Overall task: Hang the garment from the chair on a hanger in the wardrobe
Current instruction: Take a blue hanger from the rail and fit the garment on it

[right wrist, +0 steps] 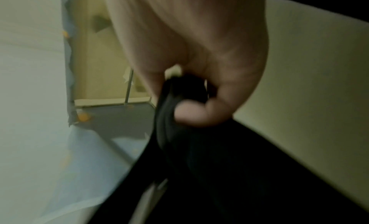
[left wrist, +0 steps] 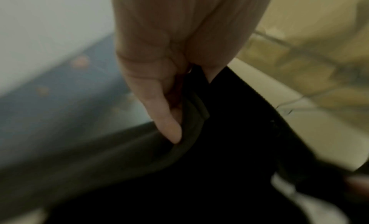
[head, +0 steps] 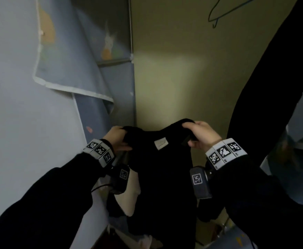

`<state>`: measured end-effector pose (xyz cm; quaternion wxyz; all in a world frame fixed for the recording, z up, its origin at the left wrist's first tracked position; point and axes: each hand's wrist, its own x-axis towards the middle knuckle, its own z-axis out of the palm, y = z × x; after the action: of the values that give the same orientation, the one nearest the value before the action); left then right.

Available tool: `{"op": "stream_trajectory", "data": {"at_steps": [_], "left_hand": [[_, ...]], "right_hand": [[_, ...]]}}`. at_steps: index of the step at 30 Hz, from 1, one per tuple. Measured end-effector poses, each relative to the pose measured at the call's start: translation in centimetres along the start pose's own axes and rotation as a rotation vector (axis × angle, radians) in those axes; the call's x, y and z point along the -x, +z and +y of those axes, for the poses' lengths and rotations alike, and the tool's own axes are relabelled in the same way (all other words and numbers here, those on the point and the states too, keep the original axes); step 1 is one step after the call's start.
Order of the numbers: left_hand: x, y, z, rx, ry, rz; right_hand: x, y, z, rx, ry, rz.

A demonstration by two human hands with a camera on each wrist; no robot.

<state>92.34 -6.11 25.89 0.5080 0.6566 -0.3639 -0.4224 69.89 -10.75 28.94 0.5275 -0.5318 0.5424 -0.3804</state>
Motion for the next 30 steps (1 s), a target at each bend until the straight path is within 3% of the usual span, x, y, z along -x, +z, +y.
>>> {"op": "stream_trajectory", "data": {"at_steps": [4, 6, 11, 14, 17, 22, 25, 30], "left_hand": [[-1.6, 2.3, 3.8, 0.184, 0.089, -0.063], [-2.0, 3.5, 5.7, 0.136, 0.137, -0.074], [-2.3, 5.1, 10.3, 0.165, 0.222, -0.363], [-2.5, 5.3, 12.1, 0.103, 0.223, -0.383], [-3.3, 5.3, 13.0, 0.084, 0.287, -0.29], [-3.7, 5.7, 13.5, 0.123, 0.364, -0.24], [-3.7, 6.0, 13.6, 0.106, 0.367, -0.248], [-4.1, 6.2, 13.9, 0.138, 0.357, -0.205]], "right_hand": [[-1.4, -1.1, -2.8, 0.303, 0.008, -0.158], [-1.9, -1.9, -5.4, 0.376, -0.102, -0.105], [0.6, -4.9, -14.0, 0.539, -0.822, 0.426], [3.7, -5.9, -18.6, 0.86, -1.037, 0.751], [4.6, -7.0, -22.5, 1.139, -0.969, 1.048], [5.1, -10.3, -24.6, 1.241, -0.598, 1.319], [6.2, -11.6, -25.0, 1.211, -0.435, 1.385], [7.5, -10.7, -26.2, 1.167, -0.41, 1.344]]}}
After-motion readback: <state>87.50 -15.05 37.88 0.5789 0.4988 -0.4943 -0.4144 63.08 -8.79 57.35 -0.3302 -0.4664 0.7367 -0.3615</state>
